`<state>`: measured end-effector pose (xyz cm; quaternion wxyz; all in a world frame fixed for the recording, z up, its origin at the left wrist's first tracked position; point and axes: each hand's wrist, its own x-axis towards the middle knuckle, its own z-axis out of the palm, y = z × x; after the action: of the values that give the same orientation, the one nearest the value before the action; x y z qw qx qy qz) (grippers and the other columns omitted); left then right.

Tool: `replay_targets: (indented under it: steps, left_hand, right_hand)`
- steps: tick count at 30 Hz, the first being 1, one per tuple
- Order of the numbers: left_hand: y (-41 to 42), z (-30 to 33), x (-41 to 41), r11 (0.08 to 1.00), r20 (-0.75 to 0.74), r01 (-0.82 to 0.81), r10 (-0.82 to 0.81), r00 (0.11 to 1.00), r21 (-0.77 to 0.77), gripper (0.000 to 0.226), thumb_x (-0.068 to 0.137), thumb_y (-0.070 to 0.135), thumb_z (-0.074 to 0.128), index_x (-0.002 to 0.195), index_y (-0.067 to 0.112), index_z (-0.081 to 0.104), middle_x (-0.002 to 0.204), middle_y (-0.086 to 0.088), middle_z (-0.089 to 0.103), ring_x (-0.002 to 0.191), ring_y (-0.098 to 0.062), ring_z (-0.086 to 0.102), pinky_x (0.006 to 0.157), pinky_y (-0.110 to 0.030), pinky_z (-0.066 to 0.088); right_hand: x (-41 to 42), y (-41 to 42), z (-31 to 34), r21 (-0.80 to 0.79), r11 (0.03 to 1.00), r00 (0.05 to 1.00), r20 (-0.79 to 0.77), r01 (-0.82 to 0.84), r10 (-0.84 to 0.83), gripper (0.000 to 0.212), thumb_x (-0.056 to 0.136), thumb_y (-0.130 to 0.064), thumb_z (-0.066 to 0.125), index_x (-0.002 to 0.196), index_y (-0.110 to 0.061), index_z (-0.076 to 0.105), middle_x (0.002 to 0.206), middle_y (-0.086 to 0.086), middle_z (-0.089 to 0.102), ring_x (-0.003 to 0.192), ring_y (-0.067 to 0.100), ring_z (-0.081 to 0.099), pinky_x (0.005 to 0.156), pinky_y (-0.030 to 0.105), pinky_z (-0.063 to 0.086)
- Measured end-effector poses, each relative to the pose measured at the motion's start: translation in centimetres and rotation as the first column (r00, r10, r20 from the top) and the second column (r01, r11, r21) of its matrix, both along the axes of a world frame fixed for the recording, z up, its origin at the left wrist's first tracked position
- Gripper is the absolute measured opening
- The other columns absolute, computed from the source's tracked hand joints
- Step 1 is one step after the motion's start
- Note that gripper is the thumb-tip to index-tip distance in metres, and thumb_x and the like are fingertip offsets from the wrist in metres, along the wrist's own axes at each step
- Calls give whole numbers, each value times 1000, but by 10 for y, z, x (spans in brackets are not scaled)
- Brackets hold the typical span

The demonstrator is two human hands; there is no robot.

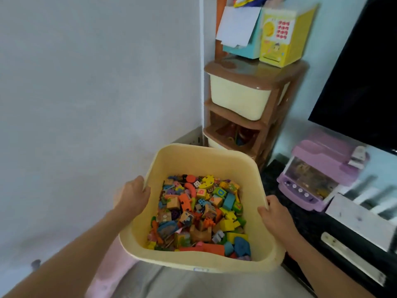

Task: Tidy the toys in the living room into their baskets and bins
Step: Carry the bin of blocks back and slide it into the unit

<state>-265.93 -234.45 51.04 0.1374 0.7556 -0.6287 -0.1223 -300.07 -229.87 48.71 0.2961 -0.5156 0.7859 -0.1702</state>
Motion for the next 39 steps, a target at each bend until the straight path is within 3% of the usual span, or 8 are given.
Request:
replay_targets:
  steps: [6,14,20,29,34,39]
  left_hand:
    - [-135,20,-21,977,271,181,-205,941,111,20,96,27,42,85,11,40,91,-11,58,80,-28,54,62,-29,36]
    - [-270,21,-55,947,388,265,-317,865,184,23,97,31,41,97,9,50,106,-12,61,97,-30,58,70,-32,40]
    - [-344,11,-62,912,403,361,-411,818,197,27,97,34,41,100,9,51,107,-11,61,99,-30,57,74,-33,40]
    - [-427,-11,-58,815,368,545,-576,730,194,28,99,33,36,99,8,49,102,-12,62,94,-30,59,70,-32,38]
    - [-463,-25,-49,766,318,628,-635,704,140,24,98,31,38,90,10,47,89,-10,62,84,-29,59,64,-30,34]
    - [-494,-31,-45,727,263,679,-677,687,96,23,98,29,41,84,11,43,73,-5,50,72,-26,53,62,-30,32]
  right_hand:
    - [1,-77,0,54,987,986,70,150,-153,18,89,-19,50,104,-9,47,97,13,59,90,30,58,76,39,46]
    - [-18,-172,2,88,970,949,201,228,-241,19,89,-15,49,106,-9,44,97,11,56,93,30,57,84,44,49]
    - [-8,-208,-6,100,930,905,213,353,-367,16,89,-16,49,103,-12,44,99,12,58,93,31,58,84,47,49]
    - [45,-237,-12,74,826,805,191,559,-562,13,90,-13,49,98,-13,39,89,9,53,82,28,52,69,34,38]
    - [75,-254,-11,50,769,747,204,637,-632,10,92,-12,46,98,-14,38,83,5,52,77,26,49,67,35,39]
    - [89,-275,-8,40,757,742,169,652,-648,10,94,-14,45,100,-11,38,81,3,53,81,31,56,69,37,43]
